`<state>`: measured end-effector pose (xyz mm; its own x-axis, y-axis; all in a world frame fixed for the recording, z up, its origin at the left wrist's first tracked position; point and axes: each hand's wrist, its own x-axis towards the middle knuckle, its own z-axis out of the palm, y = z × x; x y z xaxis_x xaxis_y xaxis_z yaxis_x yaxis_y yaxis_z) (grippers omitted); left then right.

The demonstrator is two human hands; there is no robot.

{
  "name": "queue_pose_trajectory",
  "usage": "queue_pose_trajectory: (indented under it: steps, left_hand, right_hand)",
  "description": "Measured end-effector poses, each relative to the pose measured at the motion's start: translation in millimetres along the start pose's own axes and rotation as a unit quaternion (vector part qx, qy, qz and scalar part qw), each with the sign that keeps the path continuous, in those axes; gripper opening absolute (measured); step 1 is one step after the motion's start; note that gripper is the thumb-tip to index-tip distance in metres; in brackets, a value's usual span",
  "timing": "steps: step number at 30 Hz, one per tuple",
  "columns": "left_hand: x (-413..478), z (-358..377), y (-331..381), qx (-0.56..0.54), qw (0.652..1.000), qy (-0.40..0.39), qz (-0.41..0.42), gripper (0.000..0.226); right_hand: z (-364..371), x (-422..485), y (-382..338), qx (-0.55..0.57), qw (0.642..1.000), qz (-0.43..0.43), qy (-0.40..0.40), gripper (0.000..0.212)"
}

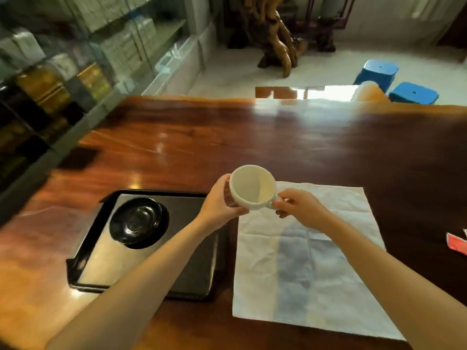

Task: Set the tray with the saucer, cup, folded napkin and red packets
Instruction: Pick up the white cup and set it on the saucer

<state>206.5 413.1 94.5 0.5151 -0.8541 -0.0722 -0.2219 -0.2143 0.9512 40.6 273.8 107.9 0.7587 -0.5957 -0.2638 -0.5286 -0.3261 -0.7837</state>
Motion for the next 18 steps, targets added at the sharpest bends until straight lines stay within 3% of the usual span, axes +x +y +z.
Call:
queue_pose_trajectory:
  steps: [11, 18]
  left_hand:
    - [-30.2, -167.6, -82.5, 0.035, 0.995, 0.082, -0.038, 0.077]
    - [-50.6, -226.2, -139.3, 0.008, 0.985, 0.117, -0.129, 0.083]
  right_hand:
    - [149.9, 79.4, -104.0, -0.018, 0.994, 0.008, -0.107, 0.021]
    - [226.6, 112.8, -130.8, -0.049, 0.984, -0.016, -0.17, 0.022]
